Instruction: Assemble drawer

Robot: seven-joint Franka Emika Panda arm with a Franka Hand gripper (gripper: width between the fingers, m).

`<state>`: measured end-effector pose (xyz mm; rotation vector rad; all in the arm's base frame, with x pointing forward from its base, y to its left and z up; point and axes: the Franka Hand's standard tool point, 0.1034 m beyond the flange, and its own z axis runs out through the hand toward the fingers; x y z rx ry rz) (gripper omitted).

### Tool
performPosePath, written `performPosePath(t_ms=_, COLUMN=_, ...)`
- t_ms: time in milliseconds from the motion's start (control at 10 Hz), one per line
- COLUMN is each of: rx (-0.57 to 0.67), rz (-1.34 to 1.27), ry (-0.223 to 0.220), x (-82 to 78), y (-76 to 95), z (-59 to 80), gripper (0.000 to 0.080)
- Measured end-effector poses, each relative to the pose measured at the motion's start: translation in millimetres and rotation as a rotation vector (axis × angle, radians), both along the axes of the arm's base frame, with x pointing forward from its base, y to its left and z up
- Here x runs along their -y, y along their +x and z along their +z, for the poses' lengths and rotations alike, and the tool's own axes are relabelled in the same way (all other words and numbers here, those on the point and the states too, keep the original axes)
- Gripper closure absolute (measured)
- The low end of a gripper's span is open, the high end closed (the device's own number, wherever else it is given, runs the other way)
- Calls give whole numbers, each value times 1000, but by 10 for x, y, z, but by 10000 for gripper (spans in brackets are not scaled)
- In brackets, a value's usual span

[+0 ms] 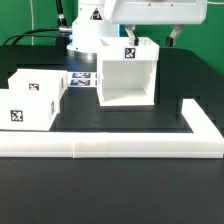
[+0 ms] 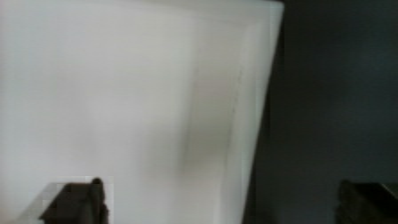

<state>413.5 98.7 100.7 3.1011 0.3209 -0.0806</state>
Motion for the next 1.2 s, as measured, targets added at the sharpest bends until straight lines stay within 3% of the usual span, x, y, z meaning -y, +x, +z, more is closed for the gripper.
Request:
performPosePath(t_ms=200, rx=-3, rz=-8, ry=2, x=11, y=6, z=-4, gripper=150)
performPosePath(t_ms=300, rx=-2, rz=-10, ry=3, x=10, y=15, z=1, gripper=239)
performPosePath(t_ms=400, rx=-3, rz=-10, ry=3, x=10, y=9, z=-4, gripper=239)
performPosePath(t_ms=500, rx=-3, rz=-10, ry=3, x=10, y=9, z=-4, gripper=438)
performPosePath(t_ms=600, rx=-3, rz=-10, ry=3, x=10, y=9, z=-4, gripper=575)
performPosePath(t_ms=700, rx=-3, rz=-10, ry=3, x=10, y=9, z=-4, gripper=575)
performPosePath(t_ms=800, rx=-2, rz=-9, ry=4, x=8, y=11, z=-3, gripper=751)
performPosePath(t_ms=1200, rx=-3, rz=-9, ry=4, x=8, y=10, z=-4, gripper=762)
